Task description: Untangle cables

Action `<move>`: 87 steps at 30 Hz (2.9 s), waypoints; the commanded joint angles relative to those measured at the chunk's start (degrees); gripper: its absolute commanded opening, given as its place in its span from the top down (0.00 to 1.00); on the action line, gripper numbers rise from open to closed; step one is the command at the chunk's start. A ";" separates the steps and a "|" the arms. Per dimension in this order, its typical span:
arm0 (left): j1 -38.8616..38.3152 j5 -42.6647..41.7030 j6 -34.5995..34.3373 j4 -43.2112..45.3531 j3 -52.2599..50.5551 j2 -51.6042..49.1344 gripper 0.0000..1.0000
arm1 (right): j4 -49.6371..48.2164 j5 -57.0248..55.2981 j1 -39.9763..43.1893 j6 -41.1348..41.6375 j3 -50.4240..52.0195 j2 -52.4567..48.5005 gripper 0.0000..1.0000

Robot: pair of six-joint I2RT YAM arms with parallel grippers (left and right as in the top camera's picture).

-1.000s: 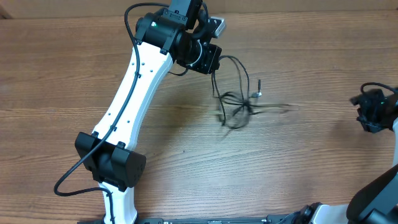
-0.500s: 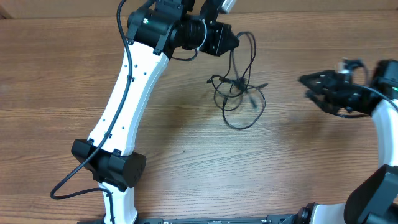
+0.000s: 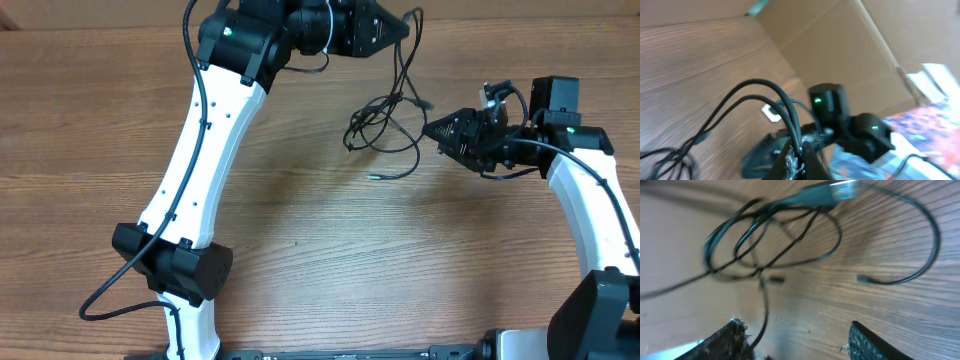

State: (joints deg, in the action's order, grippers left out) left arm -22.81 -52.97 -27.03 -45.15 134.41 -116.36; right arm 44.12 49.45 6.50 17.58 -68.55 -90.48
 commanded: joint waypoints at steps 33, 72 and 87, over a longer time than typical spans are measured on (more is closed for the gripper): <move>2.56 -17.44 -30.71 27.06 1.62 1.09 0.96 | -20.96 -12.17 -9.31 28.11 -1.53 -12.96 0.41; 4.13 -11.06 -9.40 3.82 1.55 1.07 0.96 | -22.18 16.85 -10.99 1.16 -1.64 2.05 0.96; 4.76 24.17 19.10 -30.16 1.53 0.98 0.59 | 0.00 -6.82 -7.98 6.45 -5.01 13.29 0.96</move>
State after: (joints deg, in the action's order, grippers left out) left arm -18.28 -37.19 -15.99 -74.00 135.00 -116.36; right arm 40.91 52.27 -1.54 23.49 -69.71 -81.97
